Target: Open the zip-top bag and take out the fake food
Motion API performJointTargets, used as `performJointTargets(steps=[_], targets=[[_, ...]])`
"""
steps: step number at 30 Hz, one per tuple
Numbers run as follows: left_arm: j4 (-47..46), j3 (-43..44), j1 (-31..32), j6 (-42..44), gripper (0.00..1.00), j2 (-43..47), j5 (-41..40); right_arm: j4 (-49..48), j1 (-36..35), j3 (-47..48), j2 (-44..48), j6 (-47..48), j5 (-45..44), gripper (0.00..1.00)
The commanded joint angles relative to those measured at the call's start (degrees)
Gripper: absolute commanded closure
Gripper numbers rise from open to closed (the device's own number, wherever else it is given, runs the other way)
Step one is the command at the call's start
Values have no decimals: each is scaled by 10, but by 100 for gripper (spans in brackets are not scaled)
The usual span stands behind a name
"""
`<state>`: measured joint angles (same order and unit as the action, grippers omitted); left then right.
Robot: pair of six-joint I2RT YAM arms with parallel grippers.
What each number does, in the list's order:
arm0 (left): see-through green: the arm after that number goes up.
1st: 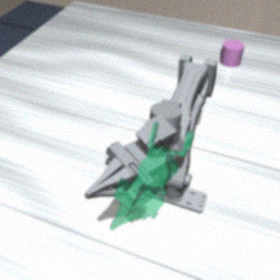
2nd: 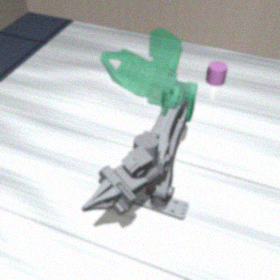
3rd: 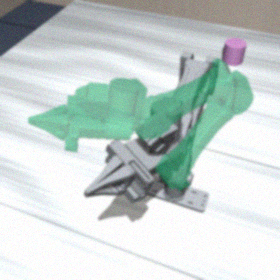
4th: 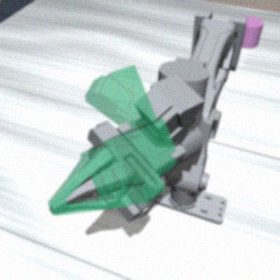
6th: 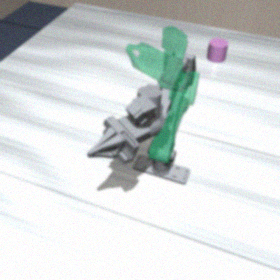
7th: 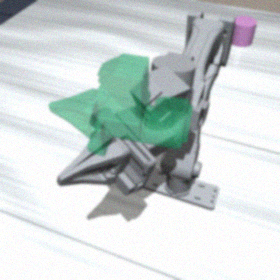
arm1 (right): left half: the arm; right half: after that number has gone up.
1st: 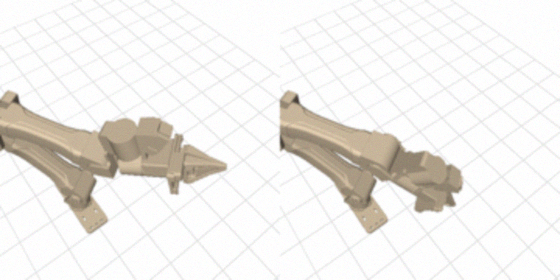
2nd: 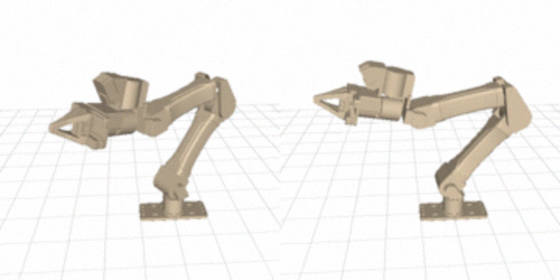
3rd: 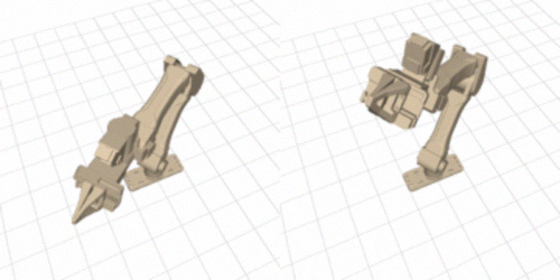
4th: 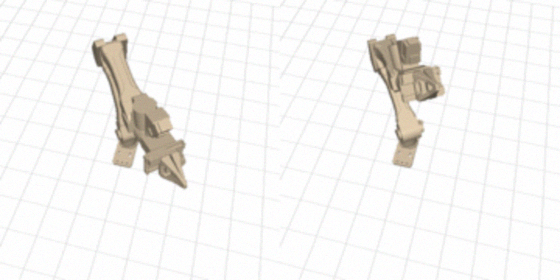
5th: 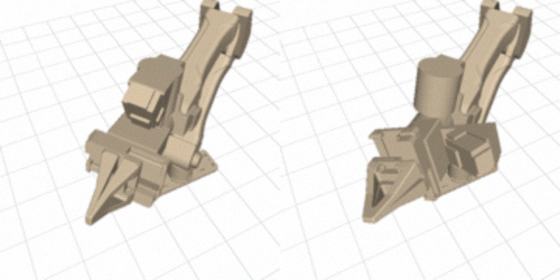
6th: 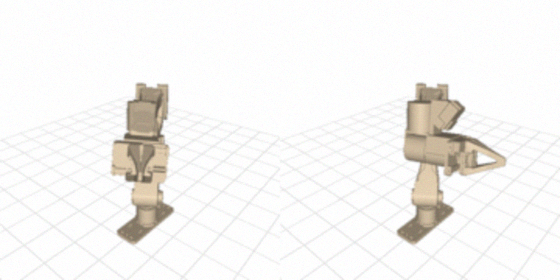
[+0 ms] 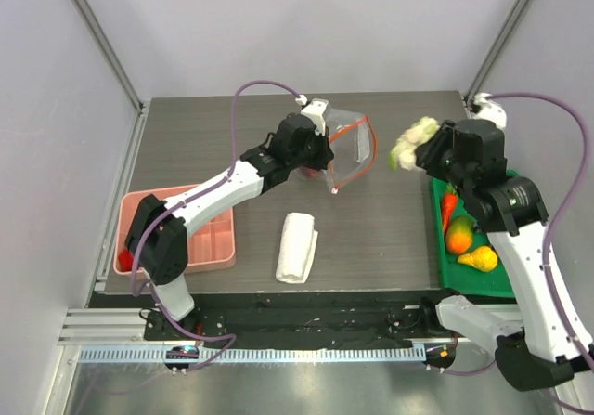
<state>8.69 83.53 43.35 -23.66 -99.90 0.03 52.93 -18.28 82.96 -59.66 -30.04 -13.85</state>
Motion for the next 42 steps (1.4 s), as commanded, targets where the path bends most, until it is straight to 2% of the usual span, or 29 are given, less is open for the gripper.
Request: performJointTargets(steps=[1, 6, 7, 10, 12, 14, 15, 16, 17, 18, 23, 25, 26, 29, 31, 32, 33, 35, 36, 38, 39, 41, 42], targets=[[-8, 13, -2, 6, 100, 8, -6, 35, 59, -84, 6, -64, -225, 99], [-10, 10, -2, 5, 100, 12, -4, -53, 217, -227, 1, -70, -211, 99], [-10, 11, -2, 3, 100, 9, 13, -65, 268, -241, -3, -71, -210, 99], [-11, 12, -2, 1, 100, 11, 22, -82, 316, -271, -15, -95, -193, 99], [-10, 13, -2, -2, 100, 11, 26, -100, 318, -286, -15, -95, -198, 98], [-15, 12, -2, -5, 100, 14, 37, -101, 318, -287, -20, -92, -220, 81], [-16, 10, -2, -6, 100, 13, 44, -99, 319, -286, -20, -95, -233, 60], [-18, 10, -1, -9, 100, 13, 49, -99, 319, -284, -18, -95, -230, 13], [-18, 12, -1, -9, 100, 12, 52, -101, 319, -278, -16, -92, -223, 5], [-19, 13, -2, -11, 100, 12, 56, -101, 319, -274, -14, -82, -217, 0], [-25, 9, -1, -19, 100, 12, 74, -91, 314, -242, 2, -54, -188, 0], [-25, 9, -1, -21, 100, 14, 78, -84, 303, -222, 11, -28, -144, 0], [-25, 9, -1, -21, 100, 13, 82, -96, 288, -215, 17, -21, -100, 0], [-26, 12, -1, -27, 100, 13, 102, -135, 185, -209, 29, 7, -20, 4], [-28, 15, 1, -32, 100, 10, 110, -155, 96, -203, 14, 17, 39, 12], [-29, 16, 3, -34, 100, 8, 112, -177, 76, -204, -7, 17, 79, 16], [-28, 18, 4, -35, 100, 8, 113, -191, 49, -205, -17, 15, 127, 26], [-25, 18, 8, -37, 100, 10, 114, -231, -25, -213, -35, 10, 130, 34], [-24, 16, 9, -38, 100, 11, 112, -241, -43, -215, -40, -2, 121, 46], [-24, 14, 13, -37, 100, 15, 110, -257, -64, -209, -54, -16, 125, 61], [-23, 13, 16, -38, 100, 16, 110, -264, -65, -209, -64, -33, 131, 75], [-22, 9, 20, -38, 100, 20, 108, -275, -68, -201, -77, -48, 152, 82], [-22, 9, 23, -38, 100, 20, 107, -275, -69, -196, -94, -63, 148, 90]])
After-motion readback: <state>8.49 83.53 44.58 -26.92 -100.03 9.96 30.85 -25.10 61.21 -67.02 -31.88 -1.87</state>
